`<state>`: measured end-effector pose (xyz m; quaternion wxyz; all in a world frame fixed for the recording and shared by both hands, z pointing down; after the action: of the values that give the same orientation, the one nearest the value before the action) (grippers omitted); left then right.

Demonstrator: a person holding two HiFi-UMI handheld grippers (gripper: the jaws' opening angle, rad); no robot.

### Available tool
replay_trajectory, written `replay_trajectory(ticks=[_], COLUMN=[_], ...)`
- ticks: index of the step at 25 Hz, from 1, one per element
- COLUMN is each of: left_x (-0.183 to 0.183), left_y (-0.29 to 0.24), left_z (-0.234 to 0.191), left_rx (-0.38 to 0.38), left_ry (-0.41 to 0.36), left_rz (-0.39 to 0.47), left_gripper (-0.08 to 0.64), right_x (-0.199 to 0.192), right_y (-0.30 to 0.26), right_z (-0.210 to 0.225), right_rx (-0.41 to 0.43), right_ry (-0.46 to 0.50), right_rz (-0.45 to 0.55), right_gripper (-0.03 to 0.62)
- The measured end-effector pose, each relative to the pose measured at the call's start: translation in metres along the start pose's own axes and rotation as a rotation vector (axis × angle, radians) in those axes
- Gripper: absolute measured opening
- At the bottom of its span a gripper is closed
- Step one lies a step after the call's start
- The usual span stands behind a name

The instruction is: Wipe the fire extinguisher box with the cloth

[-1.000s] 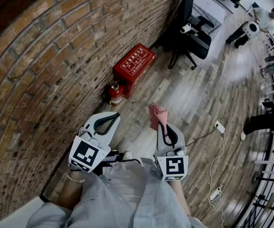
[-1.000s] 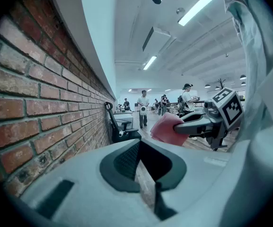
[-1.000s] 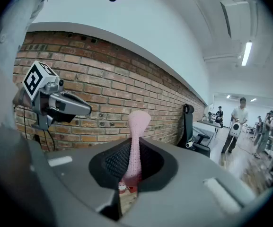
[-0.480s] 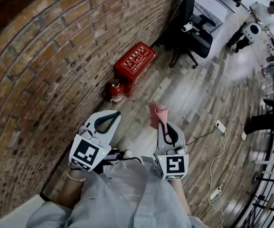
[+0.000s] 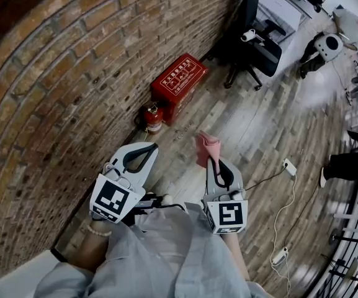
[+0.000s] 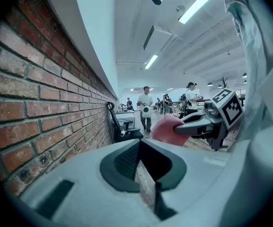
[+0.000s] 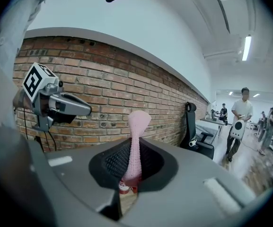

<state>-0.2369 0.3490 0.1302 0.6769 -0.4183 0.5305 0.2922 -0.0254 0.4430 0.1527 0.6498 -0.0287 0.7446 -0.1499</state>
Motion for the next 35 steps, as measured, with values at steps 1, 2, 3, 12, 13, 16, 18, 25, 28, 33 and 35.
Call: replay_trajectory(ticks=[1, 2, 3, 12, 13, 16, 18, 25, 28, 33, 35], left_x=[0.001, 0.002, 0.003, 0.01, 0.011, 0.01, 0.008, 0.009, 0.01, 0.008, 0.011], left_y=[0.0, -0.001, -0.001, -0.008, -0.009, -0.011, -0.013, -0.028, -0.04, -0.07, -0.086], left_z=[0.002, 0.003, 0.005, 0.03, 0.033, 0.042, 0.047, 0.05, 0.043, 0.021, 0.009], left_rx=[0.005, 0.01, 0.014, 0.059, 0.064, 0.076, 0.079, 0.069, 0.06, 0.031, 0.016], left_ry=[0.004, 0.005, 0.002, -0.008, -0.007, 0.0, 0.008, 0.007, 0.006, 0.0, -0.004], left_rz=[0.003, 0.005, 0.004, -0.005, -0.003, 0.006, 0.007, 0.009, 0.017, 0.009, 0.013], left_gripper=[-0.003, -0.003, -0.003, -0.003, -0.003, -0.003, -0.003, -0.003, -0.003, -0.003, -0.003], right_x=[0.0, 0.0, 0.0, -0.009, -0.011, -0.018, -0.022, -0.027, -0.027, -0.027, -0.024], right_y=[0.001, 0.002, 0.003, 0.018, 0.02, 0.023, 0.026, 0.026, 0.019, -0.004, -0.017], right_z=[0.001, 0.003, 0.005, 0.027, 0.029, 0.035, 0.038, 0.05, 0.057, 0.071, 0.08], right_rx=[0.004, 0.008, 0.011, 0.042, 0.046, 0.051, 0.049, 0.038, 0.025, 0.0, -0.016], right_ry=[0.0, 0.0, 0.0, -0.006, -0.007, -0.003, -0.006, -0.013, -0.017, -0.029, -0.033], right_rz=[0.0, 0.002, 0.003, 0.013, 0.012, 0.011, 0.009, 0.007, 0.007, -0.003, -0.007], right_gripper=[0.028, 0.028, 0.028, 0.028, 0.028, 0.028, 0.028, 0.028, 0.028, 0.028, 0.028])
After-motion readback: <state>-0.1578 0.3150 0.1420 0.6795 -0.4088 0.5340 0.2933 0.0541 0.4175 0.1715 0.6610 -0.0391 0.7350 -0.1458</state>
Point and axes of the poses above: the fingertips, and each gripper's own axes: y backward along the fingers, z to its right, x out of its top, the point moved 9 cm from there along y, backward along the fingers, and after that the axes turned 3 degrees about x, right-handed, at the moved point
